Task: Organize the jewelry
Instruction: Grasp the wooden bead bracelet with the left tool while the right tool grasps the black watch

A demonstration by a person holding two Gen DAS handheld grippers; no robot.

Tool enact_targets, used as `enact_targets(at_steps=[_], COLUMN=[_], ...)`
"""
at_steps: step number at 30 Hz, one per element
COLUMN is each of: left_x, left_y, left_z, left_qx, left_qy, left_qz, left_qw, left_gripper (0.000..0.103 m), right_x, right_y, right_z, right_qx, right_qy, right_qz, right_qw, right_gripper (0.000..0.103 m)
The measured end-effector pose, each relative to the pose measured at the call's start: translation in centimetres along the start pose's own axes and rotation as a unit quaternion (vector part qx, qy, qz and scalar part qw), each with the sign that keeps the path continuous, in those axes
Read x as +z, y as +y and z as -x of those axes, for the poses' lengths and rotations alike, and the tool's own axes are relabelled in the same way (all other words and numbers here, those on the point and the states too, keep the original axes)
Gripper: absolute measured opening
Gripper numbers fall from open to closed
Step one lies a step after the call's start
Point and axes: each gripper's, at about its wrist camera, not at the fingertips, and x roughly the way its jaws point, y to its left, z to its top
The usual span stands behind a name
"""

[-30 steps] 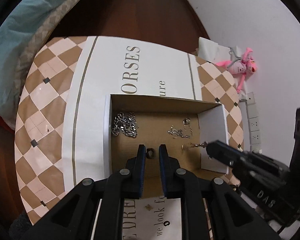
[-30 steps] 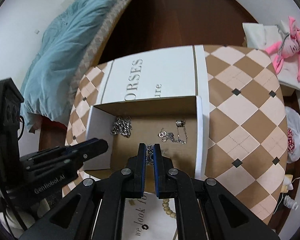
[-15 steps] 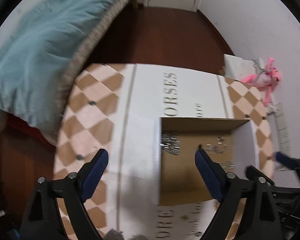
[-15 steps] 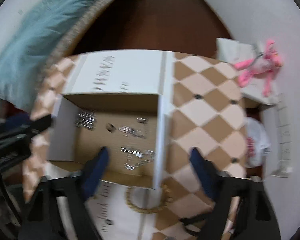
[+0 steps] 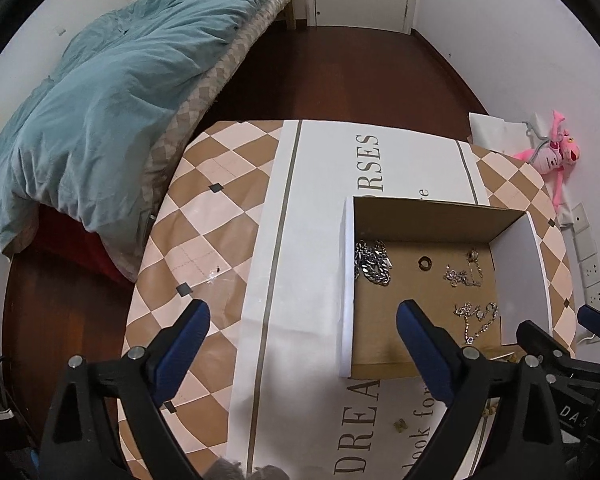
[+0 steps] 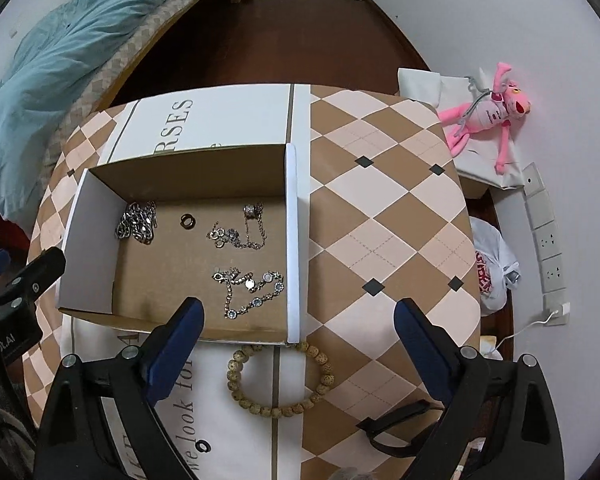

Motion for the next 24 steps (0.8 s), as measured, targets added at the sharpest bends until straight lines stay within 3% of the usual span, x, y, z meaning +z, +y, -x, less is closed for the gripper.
enact_targets(at_steps=[14, 24], left_x=[-1.3, -3.4], left_y=[0.3, 2.1], left_z=[6.1, 10.4], left_qx=[-0.002, 0.003], left_qy=[-0.045, -0.072], left_qz=[-0.012, 0.006], left_qw=[0.9989, 0.9974], left_gripper=[0.095, 0.095], right_x=[-1.7, -4.3], right_y=[0.1, 0.4], right_z=[6.9, 12.7], right_qx=[0.003, 0.023], right_qy=[-0.067, -0.104], right_qz=[-0.002, -0.012], right_qw=[0.998, 0.994], right_gripper=[0.098, 0.098])
